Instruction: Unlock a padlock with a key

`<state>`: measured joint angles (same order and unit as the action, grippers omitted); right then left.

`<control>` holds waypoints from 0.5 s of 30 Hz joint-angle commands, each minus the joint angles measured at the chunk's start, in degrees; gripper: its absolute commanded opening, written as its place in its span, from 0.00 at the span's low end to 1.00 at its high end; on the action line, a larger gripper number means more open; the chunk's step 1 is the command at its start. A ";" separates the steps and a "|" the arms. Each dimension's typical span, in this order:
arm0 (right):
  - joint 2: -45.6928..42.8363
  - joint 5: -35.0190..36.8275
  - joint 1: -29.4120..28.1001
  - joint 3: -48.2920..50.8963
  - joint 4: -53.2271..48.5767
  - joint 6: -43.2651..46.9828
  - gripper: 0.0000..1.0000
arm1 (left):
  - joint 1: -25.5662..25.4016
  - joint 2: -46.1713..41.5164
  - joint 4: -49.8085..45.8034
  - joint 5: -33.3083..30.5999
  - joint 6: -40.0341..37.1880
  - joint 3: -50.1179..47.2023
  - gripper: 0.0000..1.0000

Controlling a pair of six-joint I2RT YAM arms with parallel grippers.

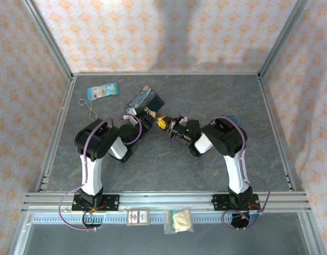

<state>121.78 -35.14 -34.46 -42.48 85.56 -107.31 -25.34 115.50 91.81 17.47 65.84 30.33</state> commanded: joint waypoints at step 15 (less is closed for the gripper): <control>-9.91 -3.66 1.12 -3.19 -2.23 10.74 0.29 | -1.29 -0.18 13.10 5.09 7.39 -2.11 0.00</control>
<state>119.07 -37.85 -33.82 -42.76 81.67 -104.14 -25.36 115.42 92.03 17.74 70.70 29.78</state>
